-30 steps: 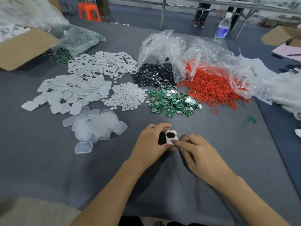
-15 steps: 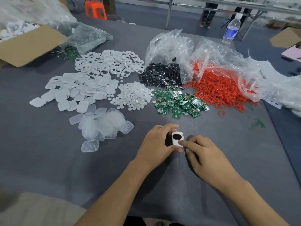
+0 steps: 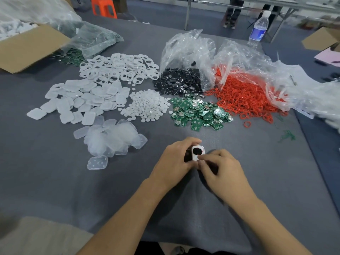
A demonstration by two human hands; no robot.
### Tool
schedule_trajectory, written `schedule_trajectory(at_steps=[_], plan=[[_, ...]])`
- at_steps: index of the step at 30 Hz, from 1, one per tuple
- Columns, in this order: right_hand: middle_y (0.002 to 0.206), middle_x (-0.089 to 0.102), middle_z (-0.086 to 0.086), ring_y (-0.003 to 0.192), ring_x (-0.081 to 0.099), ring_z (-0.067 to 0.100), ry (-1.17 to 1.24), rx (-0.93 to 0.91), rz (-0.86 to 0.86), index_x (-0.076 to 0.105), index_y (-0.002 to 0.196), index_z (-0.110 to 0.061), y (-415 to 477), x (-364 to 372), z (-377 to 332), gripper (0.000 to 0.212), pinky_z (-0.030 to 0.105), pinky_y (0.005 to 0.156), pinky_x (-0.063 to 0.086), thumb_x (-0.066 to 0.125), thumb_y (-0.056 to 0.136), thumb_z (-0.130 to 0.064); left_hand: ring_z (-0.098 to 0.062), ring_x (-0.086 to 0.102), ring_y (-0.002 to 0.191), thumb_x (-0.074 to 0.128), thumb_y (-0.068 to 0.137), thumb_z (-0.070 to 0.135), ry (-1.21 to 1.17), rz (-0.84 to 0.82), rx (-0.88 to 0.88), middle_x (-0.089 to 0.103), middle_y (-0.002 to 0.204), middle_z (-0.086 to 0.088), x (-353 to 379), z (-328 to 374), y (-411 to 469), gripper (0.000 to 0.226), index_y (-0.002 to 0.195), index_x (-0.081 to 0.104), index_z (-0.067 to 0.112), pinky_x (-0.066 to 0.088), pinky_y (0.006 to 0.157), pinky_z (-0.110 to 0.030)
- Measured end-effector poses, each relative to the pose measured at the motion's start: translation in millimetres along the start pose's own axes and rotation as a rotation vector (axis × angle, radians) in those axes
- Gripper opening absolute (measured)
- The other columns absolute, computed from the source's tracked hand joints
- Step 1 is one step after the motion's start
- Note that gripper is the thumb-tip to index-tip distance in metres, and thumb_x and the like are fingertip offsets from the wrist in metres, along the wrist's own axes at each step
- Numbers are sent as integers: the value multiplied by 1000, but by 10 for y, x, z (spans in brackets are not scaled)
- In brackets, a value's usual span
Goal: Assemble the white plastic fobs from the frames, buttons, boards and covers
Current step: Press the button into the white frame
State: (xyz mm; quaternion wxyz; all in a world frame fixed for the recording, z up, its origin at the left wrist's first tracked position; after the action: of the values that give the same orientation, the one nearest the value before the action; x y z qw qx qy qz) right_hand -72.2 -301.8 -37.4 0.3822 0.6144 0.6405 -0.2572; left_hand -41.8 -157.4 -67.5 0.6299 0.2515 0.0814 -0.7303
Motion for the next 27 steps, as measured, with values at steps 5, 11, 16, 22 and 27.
schedule_trajectory(at_steps=[5,11,16,22,27], plan=[[59,66,-8,55,58,0,180,258,-31,76,68,-31,176,4,134,13,9,51,38,81,77,-25,-4,66,109,89,69,12,-76,-4,-13,70,119,7,-32,7,-11,66,126,62,31,55,96,-29],[75,70,-4,63,61,13,284,351,-58,46,81,-26,261,22,208,45,28,59,47,88,67,-17,1,63,111,92,67,14,-75,-28,14,68,121,8,-37,38,-14,70,128,63,25,52,91,-14],[77,67,5,62,56,18,535,369,-122,43,96,-30,277,79,221,52,37,58,43,81,74,-2,6,57,116,96,66,26,5,-32,79,64,125,16,-61,97,-32,74,132,62,25,44,98,-9],[79,68,15,53,54,16,685,353,-187,48,106,-26,246,147,151,45,26,43,38,73,83,3,9,60,109,86,74,14,46,20,115,70,121,10,-95,121,-63,60,131,67,20,43,95,-7],[76,70,13,52,56,18,725,399,-158,51,112,-15,250,145,205,43,27,47,40,77,83,0,11,62,111,87,76,20,14,14,74,71,126,10,-87,86,-58,66,138,64,23,43,96,-5]])
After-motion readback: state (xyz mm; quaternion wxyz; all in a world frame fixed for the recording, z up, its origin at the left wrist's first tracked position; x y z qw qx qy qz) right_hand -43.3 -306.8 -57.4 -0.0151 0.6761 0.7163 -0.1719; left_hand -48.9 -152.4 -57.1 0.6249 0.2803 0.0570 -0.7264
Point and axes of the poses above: each hand's wrist, its own y-axis towards the middle knuckle, its own x-axis out of the palm, z = x × y, the point moved 8 cm from there along y, towards the middle knuckle
